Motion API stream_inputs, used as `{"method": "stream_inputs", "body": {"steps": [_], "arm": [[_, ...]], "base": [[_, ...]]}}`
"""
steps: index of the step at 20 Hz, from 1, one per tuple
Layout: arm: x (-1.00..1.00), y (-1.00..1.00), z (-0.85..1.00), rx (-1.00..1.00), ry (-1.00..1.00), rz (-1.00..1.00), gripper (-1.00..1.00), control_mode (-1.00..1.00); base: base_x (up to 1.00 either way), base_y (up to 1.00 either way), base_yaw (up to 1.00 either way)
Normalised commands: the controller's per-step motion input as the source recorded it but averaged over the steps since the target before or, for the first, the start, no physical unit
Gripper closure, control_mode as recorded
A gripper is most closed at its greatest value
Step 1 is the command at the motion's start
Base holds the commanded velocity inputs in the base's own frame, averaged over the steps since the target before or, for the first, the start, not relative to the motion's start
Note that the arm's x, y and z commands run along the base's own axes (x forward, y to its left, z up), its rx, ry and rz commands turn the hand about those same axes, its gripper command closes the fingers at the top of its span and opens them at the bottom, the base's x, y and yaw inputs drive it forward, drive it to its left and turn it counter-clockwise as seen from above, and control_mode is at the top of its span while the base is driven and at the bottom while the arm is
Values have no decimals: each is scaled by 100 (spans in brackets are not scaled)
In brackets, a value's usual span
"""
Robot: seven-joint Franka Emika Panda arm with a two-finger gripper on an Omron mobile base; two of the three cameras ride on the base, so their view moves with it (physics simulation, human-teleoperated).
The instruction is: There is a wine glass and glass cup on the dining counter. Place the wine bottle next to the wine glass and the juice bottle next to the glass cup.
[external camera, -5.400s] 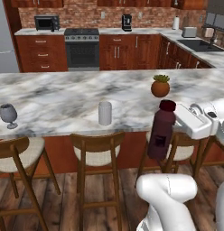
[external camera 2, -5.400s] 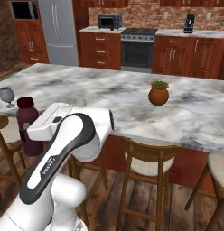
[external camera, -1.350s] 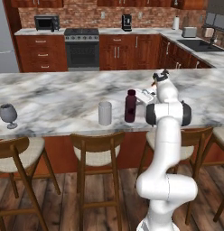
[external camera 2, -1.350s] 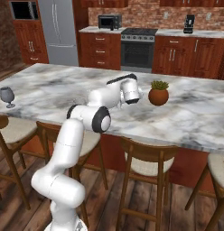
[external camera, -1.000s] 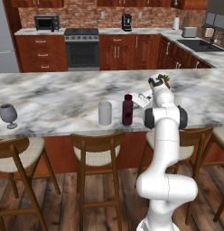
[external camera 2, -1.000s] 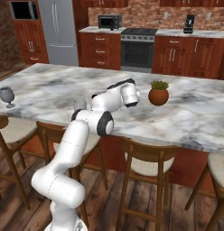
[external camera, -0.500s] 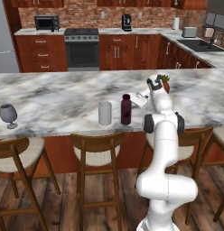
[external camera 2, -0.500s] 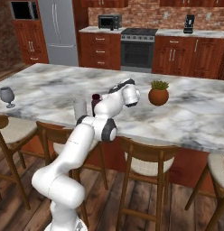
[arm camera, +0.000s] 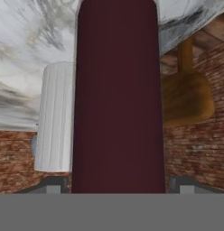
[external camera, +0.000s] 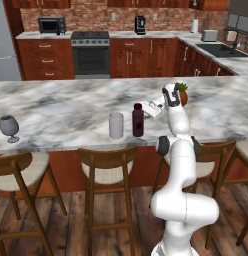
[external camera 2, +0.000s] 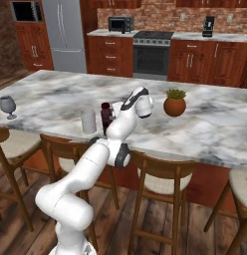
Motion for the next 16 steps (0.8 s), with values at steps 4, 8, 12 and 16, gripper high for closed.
{"method": "stream_inputs", "body": {"steps": [4, 8, 12, 16], "arm": [[-6, 0, -42, 0, 0, 7, -100, -100], [-47, 3, 0, 0, 0, 3, -100, -100], [-79, 2, 0, 0, -1, 0, -100, -100], [-39, 0, 29, 0, -4, 0, -100, -100]], "base": [[0, 0, 0], [0, 0, 0], [0, 0, 0], [0, 0, 0]]}}
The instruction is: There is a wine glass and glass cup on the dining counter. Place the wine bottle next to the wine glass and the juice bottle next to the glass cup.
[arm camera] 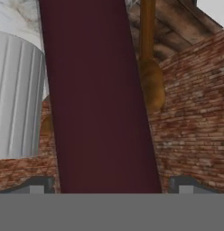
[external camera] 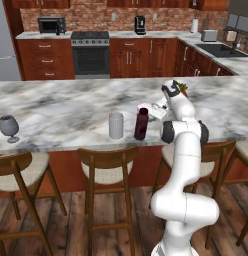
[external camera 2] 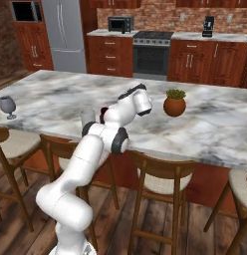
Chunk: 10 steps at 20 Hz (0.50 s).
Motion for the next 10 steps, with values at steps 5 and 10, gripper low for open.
{"method": "stream_inputs", "body": {"steps": [5, 10], "arm": [[0, 1, 39, 0, -3, 0, -100, -100], [-2, 0, 65, 0, -3, 0, -100, -100]], "base": [[0, 0, 0], [0, 0, 0]]}}
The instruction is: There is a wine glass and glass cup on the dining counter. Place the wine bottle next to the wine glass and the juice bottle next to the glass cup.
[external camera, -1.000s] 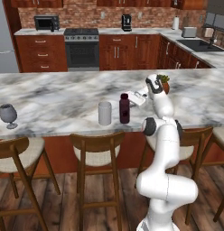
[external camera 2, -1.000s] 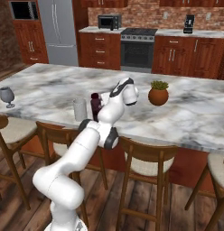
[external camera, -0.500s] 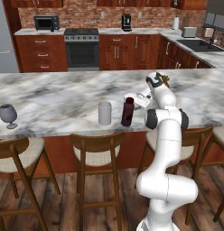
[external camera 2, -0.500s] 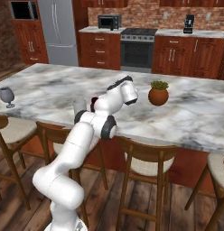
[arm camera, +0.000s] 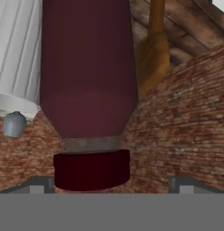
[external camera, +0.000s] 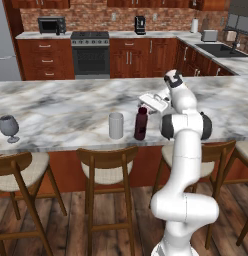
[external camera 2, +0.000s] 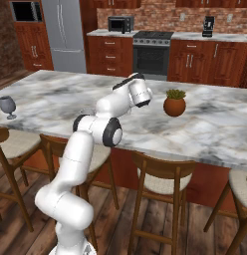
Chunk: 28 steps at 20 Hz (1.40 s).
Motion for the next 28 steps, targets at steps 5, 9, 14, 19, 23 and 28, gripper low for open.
{"method": "stream_inputs", "body": {"steps": [5, 9, 14, 19, 23, 28], "arm": [[-41, 0, 51, 0, -8, 0, -100, -100], [-71, 0, 43, 0, -8, 0, -100, -100], [-92, 0, 42, 0, -3, -2, -100, -100], [-100, 14, 13, 0, -1, -5, -100, -100], [-100, 28, 0, 0, 0, -7, -100, -100], [-100, 1, 29, 0, 0, -19, -100, -100]], "base": [[0, 0, 0], [0, 0, 0], [0, 0, 0], [0, 0, 0], [0, 0, 0], [0, 0, 0]]}}
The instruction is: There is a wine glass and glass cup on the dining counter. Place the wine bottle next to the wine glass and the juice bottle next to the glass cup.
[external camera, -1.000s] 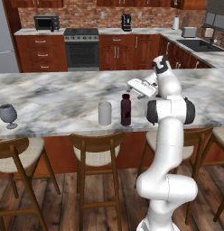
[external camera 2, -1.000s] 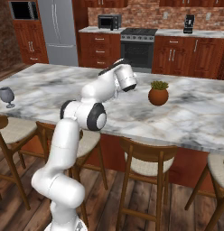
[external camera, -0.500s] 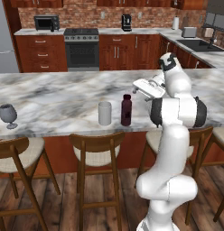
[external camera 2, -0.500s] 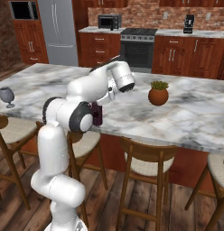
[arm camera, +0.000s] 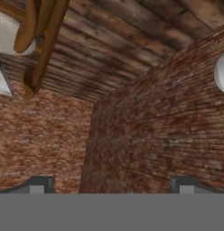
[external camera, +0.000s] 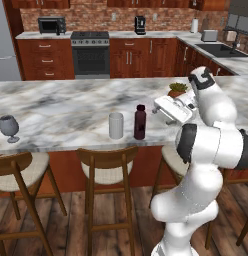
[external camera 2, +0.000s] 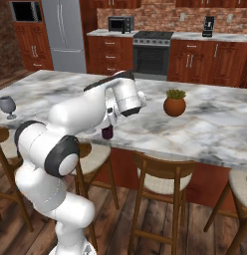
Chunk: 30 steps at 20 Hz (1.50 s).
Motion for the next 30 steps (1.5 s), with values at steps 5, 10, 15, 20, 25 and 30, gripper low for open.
{"method": "stream_inputs", "body": {"steps": [5, 10, 15, 20, 25, 30], "arm": [[-99, 0, 6, 0, 1, -22, -100, -100], [-78, 2, -1, 0, 7, -21, -100, -100], [-50, 2, 0, 0, 3, -7, -100, -100], [0, 0, 0, 0, 0, 0, -100, 100], [0, 0, 0, 0, 0, 0, -100, 100], [0, 0, 0, 0, 0, 0, -100, 100]], "base": [[0, 0, 0], [0, 0, 0], [0, 0, 0], [-63, 16, 0], [-73, 62, 18], [-46, 76, 54]]}}
